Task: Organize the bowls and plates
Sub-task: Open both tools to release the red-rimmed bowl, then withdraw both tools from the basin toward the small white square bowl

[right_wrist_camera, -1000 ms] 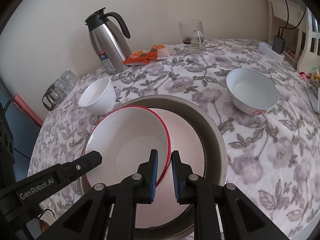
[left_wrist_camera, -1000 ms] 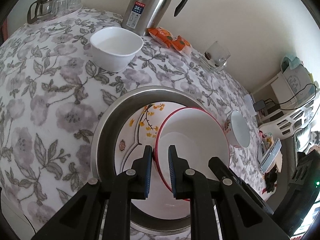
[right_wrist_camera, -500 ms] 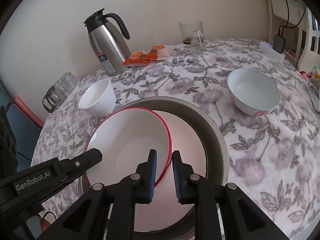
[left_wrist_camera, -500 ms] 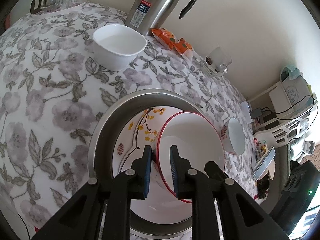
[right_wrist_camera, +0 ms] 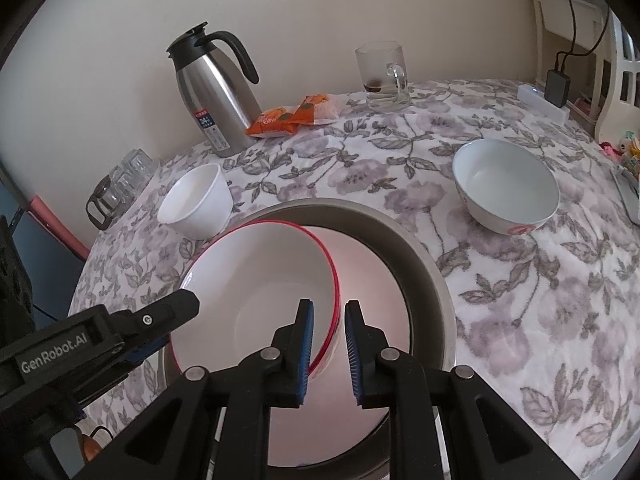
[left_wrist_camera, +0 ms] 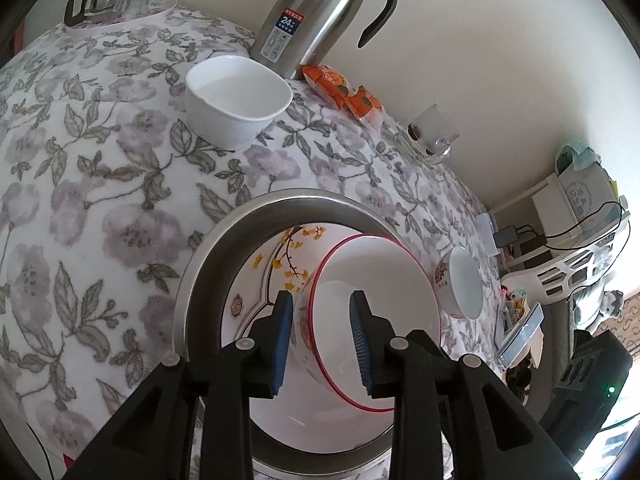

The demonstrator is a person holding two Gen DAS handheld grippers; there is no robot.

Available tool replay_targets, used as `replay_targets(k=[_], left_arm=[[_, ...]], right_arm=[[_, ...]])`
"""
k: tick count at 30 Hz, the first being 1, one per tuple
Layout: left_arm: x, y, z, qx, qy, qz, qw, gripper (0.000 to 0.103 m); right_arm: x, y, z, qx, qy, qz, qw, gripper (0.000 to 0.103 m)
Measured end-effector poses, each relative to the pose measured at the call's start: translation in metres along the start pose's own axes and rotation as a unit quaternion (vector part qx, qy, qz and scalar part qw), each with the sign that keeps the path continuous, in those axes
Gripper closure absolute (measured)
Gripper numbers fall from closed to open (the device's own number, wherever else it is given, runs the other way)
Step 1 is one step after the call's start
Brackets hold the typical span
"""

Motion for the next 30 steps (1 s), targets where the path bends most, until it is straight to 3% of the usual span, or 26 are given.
replay_targets(k=[8,10,13,18,23,25,30], left_arm=[[-0.001,-0.012,0.004,0.033,0.007,0.024,0.9992,0.063],[0.0,-0.019,0.006,0.051,0.016,0.047,0.9975,0.054],[-0.001,-0.026,0.008,0.077,0.026,0.087,0.9929,0.039],[-0.009,-0.028,0.011,0.082,0.024,0.137,0.9868,0.036],[-0.021,-0.024,0.012,0.069,0.007,0.16,0.9847,0.035],[-0.022,-0.026,0.011,0.074,0.003,0.164,0.9836,0.023],[-0.024,-0.031,0.012,0.092,-0.003,0.174,0.9805,0.017]], right_arm=[[0.004,-0.007,0.001,0.014,0.008,0.003,1.0,0.084],[0.006,-0.008,0.001,0.019,0.01,0.002,1.0,0.083],[0.007,-0.011,0.001,0.026,0.011,-0.002,1.0,0.062],[0.009,-0.013,0.003,0.038,0.012,-0.014,0.999,0.038],[0.01,-0.012,0.003,0.036,0.014,-0.014,0.999,0.027],[0.011,-0.012,0.003,0.038,0.014,-0.015,0.999,0.024],[0.011,-0.011,0.003,0.039,0.015,-0.018,0.999,0.012]])
Point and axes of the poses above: each gripper's, at about its wrist camera, not at the fingertips, and y roughly the way its jaws point, x to its right, z to its top, the point moved 2 cm from there along y, roughly the way its jaws point, and after that the axes turned 3 degrees about -z, right-handed, at the moved point
